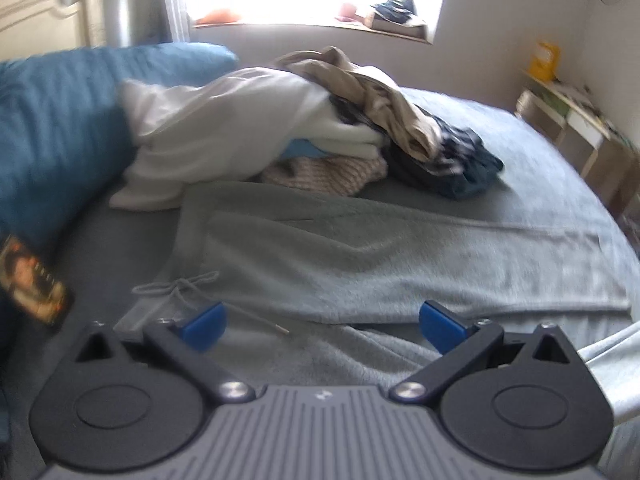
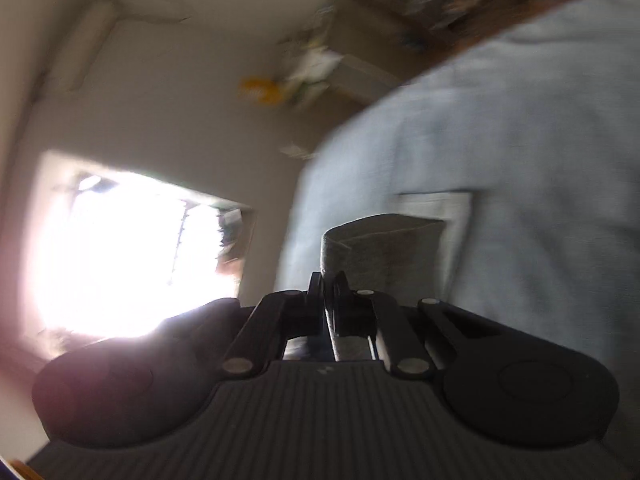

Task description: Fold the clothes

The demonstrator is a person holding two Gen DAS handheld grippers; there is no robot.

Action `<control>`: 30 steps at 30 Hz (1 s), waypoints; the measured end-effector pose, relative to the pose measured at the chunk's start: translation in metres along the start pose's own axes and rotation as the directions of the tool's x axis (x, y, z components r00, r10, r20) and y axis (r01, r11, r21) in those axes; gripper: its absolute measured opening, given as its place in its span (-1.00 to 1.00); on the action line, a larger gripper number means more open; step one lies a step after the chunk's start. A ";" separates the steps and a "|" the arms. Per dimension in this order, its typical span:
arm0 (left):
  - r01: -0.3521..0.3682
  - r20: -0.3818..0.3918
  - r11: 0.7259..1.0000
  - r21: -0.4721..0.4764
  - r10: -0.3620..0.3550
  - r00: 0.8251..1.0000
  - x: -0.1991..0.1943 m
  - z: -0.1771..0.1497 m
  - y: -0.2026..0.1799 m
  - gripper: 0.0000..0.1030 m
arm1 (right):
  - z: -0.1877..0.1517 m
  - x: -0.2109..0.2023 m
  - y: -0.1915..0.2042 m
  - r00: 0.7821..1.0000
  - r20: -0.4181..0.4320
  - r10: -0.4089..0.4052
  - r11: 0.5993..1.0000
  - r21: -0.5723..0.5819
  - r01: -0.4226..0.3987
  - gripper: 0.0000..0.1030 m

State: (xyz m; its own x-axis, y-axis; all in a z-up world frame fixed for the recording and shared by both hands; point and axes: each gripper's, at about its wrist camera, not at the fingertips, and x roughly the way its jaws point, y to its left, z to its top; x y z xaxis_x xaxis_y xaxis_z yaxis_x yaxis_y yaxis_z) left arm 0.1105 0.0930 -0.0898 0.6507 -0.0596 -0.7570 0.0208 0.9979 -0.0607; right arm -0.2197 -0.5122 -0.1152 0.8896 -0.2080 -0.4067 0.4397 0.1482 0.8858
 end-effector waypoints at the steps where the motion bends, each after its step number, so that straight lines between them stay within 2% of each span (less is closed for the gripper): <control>1: 0.012 -0.011 1.000 0.022 -0.011 1.000 0.004 0.000 -0.001 1.00 | -0.007 -0.005 -0.029 0.997 0.018 -0.073 0.997 0.020 0.072 -0.95; 3: 0.034 -0.034 0.997 0.063 -0.032 0.999 0.014 -0.001 -0.003 1.00 | -0.027 -0.013 -0.094 0.972 0.023 -0.233 0.969 0.088 0.230 -0.95; 4: 0.045 -0.050 0.996 0.080 -0.041 0.998 0.021 -0.002 -0.004 1.00 | -0.037 -0.016 -0.127 0.943 0.004 -0.332 0.934 0.141 0.328 -0.94; 6: 0.067 -0.080 0.992 0.111 -0.058 0.995 0.038 -0.003 -0.003 1.00 | -0.058 -0.023 -0.188 0.860 -0.045 -0.509 0.831 0.237 0.504 -0.88; 7: 0.077 -0.092 0.989 0.123 -0.066 0.994 0.047 -0.004 -0.003 1.00 | -0.069 -0.030 -0.206 0.822 -0.055 -0.566 0.785 0.268 0.559 -0.88; 9: 0.098 -0.111 0.985 0.142 -0.082 0.990 0.065 -0.006 -0.001 1.00 | -0.086 -0.045 -0.223 0.774 -0.037 -0.632 0.733 0.296 0.613 -0.88; 12: 0.123 -0.145 0.981 0.152 -0.101 0.984 0.091 -0.009 0.004 1.00 | -0.094 -0.057 -0.216 0.743 0.000 -0.670 0.720 0.247 0.649 -0.88; 14: 0.148 -0.170 0.977 0.153 -0.122 0.978 0.105 -0.008 0.008 1.00 | -0.090 -0.057 -0.195 0.735 0.043 -0.677 0.729 0.180 0.661 -0.88; 16: 0.173 -0.185 0.972 0.161 -0.142 0.972 0.116 -0.006 0.012 1.00 | -0.084 -0.053 -0.172 0.739 0.091 -0.667 0.744 0.114 0.658 -0.87; 19: 0.202 -0.189 0.962 0.186 -0.167 0.968 0.125 0.001 0.016 0.99 | -0.075 -0.035 -0.130 0.764 0.117 -0.634 0.770 0.012 0.637 -0.85; 22: 0.218 -0.149 0.955 0.201 -0.190 0.970 0.124 0.015 0.019 0.99 | -0.070 -0.019 -0.090 0.810 0.125 -0.572 0.810 -0.069 0.583 -0.80; 25: 0.207 -0.088 0.955 0.211 -0.192 0.977 0.114 0.028 0.021 0.99 | -0.062 0.010 -0.062 0.841 0.132 -0.524 0.830 -0.141 0.539 -0.54; 26: 0.200 -0.070 0.957 0.212 -0.190 0.979 0.110 0.030 0.021 0.99 | -0.058 0.018 -0.058 0.845 0.126 -0.519 0.832 -0.149 0.534 -0.46; 30: 0.194 -0.025 0.957 0.215 -0.193 0.981 0.096 0.023 0.020 1.00 | -0.039 0.061 -0.067 0.846 0.055 -0.530 0.837 -0.121 0.533 -0.41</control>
State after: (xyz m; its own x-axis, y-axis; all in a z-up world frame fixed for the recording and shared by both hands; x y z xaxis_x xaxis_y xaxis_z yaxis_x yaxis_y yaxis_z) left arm 0.1903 0.1080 -0.1487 0.6149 -0.2518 -0.7473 0.3095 0.9487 -0.0650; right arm -0.1899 -0.4969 -0.2086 0.5125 -0.3078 -0.8016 0.8573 0.1300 0.4982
